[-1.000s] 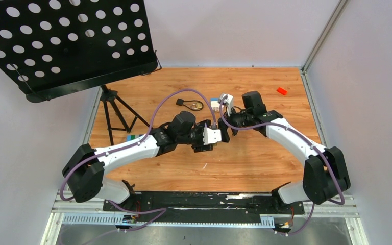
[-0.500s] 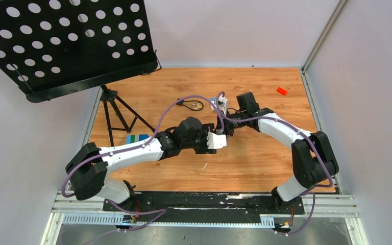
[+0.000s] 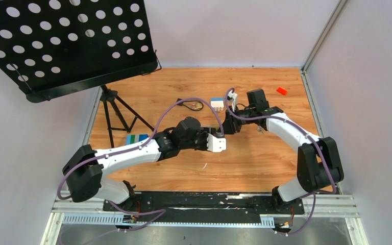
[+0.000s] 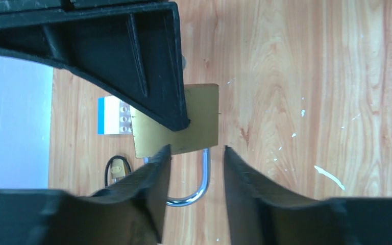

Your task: Unlock with the key

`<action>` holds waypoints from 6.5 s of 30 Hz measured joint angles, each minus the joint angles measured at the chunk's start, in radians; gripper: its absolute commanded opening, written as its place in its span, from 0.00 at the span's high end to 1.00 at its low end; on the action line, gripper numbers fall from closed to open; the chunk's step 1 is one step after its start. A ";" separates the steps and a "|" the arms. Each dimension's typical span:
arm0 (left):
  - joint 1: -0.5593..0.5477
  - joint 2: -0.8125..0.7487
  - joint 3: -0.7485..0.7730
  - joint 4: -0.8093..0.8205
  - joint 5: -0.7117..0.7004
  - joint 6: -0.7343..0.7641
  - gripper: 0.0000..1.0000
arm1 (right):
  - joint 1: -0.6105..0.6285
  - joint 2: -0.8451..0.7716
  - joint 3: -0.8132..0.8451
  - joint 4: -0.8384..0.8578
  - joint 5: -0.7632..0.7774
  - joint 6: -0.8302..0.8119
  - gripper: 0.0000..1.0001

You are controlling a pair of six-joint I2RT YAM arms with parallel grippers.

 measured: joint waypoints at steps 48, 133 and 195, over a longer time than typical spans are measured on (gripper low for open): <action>0.171 0.115 0.157 -0.337 0.555 0.046 0.60 | -0.081 -0.109 -0.037 -0.016 -0.013 -0.048 1.00; 0.268 -0.173 -0.087 -0.034 0.060 -0.253 0.00 | -0.576 -0.082 0.181 0.166 0.267 0.054 0.00; 0.515 0.911 1.014 -0.668 0.042 -0.240 0.22 | -0.548 -0.518 -0.111 0.068 0.104 0.024 0.00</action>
